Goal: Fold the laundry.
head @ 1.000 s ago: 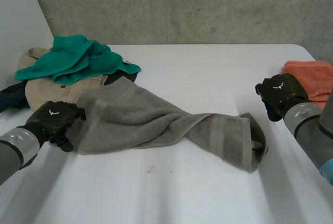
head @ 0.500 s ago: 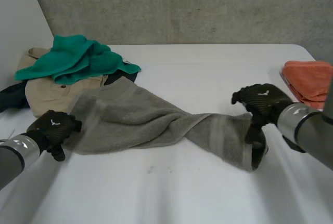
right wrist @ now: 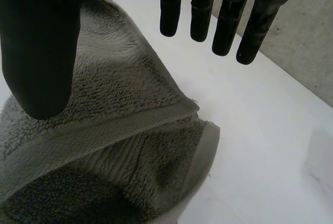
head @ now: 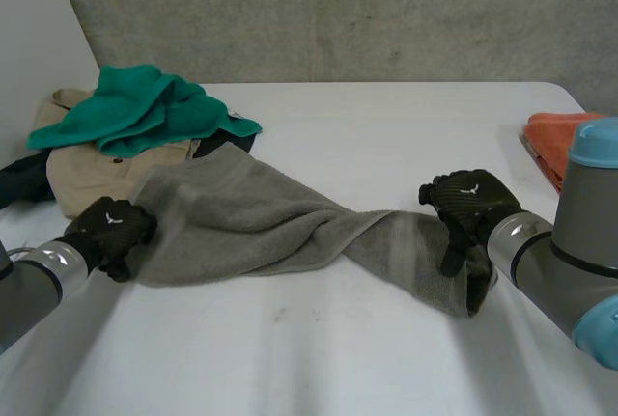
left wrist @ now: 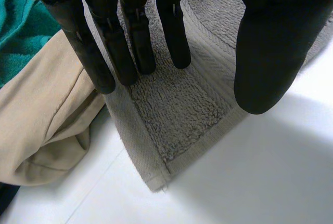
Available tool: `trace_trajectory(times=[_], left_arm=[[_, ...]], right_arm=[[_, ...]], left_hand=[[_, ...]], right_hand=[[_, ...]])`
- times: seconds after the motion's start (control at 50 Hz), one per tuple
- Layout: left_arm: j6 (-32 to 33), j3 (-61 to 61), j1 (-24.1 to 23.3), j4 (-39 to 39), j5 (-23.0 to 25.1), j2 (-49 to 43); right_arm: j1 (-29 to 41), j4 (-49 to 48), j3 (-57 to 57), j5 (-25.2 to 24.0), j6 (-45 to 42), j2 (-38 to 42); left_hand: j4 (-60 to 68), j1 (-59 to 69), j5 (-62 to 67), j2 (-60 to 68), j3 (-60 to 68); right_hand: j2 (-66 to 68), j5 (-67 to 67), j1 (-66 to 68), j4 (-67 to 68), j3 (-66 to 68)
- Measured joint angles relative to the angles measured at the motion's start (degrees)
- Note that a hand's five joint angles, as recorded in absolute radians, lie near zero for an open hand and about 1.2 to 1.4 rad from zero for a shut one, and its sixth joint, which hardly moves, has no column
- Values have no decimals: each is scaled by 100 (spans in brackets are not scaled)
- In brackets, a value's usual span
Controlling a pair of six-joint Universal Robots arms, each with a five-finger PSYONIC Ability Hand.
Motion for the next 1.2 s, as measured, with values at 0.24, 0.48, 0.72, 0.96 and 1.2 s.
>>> trace_trajectory(times=[0.24, 0.48, 0.72, 0.96, 1.2], left_arm=[[26, 251, -124, 5, -22, -274], [-28, 503, -146, -4, -64, -381], [-765, 364, -325, -98, -134, 481], [-1072, 181, -308, -109, -130, 1169], [-1276, 233, -335, -261, -147, 1687]], right_arm=[[-47, -24, 96, -6, 3, -5], [-90, -112, 154, -1, 16, -59], [16, 524, -564, -44, 326, 37], [99, 1268, -2148, -94, 638, 1508], [-26, 1818, -2566, -375, 480, 1240]], left_hand=[[1059, 1187, 1007, 1079, 1069], [3107, 2789, 2933, 3114, 3077], [3128, 2789, 2933, 3114, 3078], [3129, 2789, 2933, 3129, 3098], [3130, 2789, 2933, 3130, 3098]], right_hand=[[0, 0, 0, 0, 0], [0, 0, 0, 0, 0], [0, 0, 0, 0, 0], [113, 302, 198, 256, 271], [4621, 4602, 3803, 4841, 4786]])
